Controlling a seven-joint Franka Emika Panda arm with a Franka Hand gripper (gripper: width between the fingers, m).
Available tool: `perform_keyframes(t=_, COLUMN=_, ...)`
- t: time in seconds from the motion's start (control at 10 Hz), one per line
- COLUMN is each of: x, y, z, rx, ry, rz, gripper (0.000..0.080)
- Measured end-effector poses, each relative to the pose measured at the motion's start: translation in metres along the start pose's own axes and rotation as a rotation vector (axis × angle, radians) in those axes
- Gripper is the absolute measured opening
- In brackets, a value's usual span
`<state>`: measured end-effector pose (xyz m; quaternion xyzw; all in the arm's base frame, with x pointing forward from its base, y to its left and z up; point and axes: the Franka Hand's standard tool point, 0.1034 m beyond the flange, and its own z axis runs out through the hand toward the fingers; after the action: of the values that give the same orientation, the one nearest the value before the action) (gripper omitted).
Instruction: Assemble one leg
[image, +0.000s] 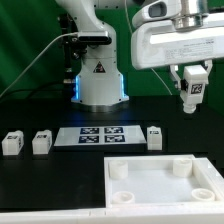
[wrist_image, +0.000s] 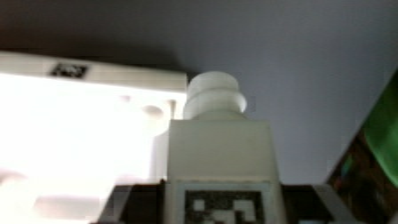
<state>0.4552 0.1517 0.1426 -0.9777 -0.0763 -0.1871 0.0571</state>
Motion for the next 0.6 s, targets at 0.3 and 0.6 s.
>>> perform_keyframes(t=0.3, x=0.048, y=0.033, z=-0.009, rx=-0.023, ry=0.023, rz=-0.073, gripper=0.0290)
perform_keyframes(t=0.6, x=0.107, y=0.037, z=0.010, rx=-0.018, ry=0.071, rz=-0.087, gripper=0.0290)
